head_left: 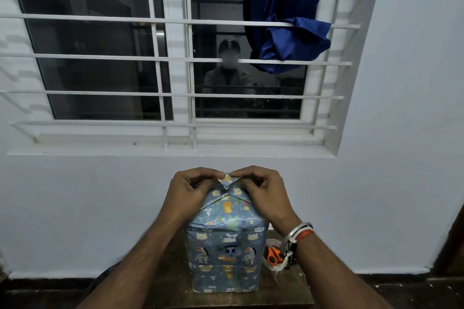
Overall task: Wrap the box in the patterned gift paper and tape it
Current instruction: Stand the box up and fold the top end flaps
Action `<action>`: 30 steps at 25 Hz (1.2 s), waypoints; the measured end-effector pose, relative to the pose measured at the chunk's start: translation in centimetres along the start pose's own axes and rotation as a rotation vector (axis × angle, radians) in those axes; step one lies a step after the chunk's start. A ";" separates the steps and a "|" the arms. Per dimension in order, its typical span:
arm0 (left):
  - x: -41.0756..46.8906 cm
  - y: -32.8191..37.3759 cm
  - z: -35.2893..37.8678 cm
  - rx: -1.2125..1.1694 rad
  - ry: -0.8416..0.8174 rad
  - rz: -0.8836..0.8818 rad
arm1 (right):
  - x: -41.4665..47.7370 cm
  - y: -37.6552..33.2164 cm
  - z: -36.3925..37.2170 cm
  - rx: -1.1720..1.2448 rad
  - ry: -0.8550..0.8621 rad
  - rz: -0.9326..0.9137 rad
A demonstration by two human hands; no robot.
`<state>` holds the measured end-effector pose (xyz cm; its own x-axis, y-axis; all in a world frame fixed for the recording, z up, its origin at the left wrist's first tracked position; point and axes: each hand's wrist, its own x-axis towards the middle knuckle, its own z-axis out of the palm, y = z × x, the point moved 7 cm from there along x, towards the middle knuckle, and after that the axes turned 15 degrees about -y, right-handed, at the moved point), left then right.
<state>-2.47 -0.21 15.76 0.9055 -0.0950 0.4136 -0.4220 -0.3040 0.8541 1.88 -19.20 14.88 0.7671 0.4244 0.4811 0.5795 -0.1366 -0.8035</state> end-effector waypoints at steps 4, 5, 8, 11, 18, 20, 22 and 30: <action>-0.1 -0.2 0.0 0.019 -0.018 -0.024 | 0.0 -0.1 0.1 0.022 -0.005 -0.008; -0.1 -0.2 0.0 0.009 -0.011 -0.021 | 0.0 -0.1 0.1 0.029 -0.006 -0.010; -0.1 -0.3 0.0 -0.062 0.009 -0.003 | 0.0 0.0 0.1 0.038 0.001 -0.012; -0.4 -0.4 0.2 -0.108 -0.009 -0.033 | -0.1 -0.4 0.2 0.002 -0.003 -0.017; -0.3 0.1 -0.2 -0.007 0.027 -0.013 | -0.6 -3.0 0.7 -0.324 0.005 -0.134; -0.4 0.1 -0.2 0.000 0.033 -0.005 | -0.6 -2.9 0.4 -0.297 0.037 -0.143; -0.5 0.1 -0.1 -0.006 0.040 -0.012 | -0.7 -2.7 0.2 -0.274 0.040 -0.137; -0.5 0.2 -0.2 -0.022 0.039 -0.044 | -0.3 -1.8 0.0 -0.175 0.021 -0.062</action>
<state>-3.01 -0.06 15.72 0.9209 -0.0450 0.3872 -0.3832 -0.2864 0.8781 0.63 -19.11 16.15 0.7330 0.4182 0.5365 0.6635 -0.2656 -0.6995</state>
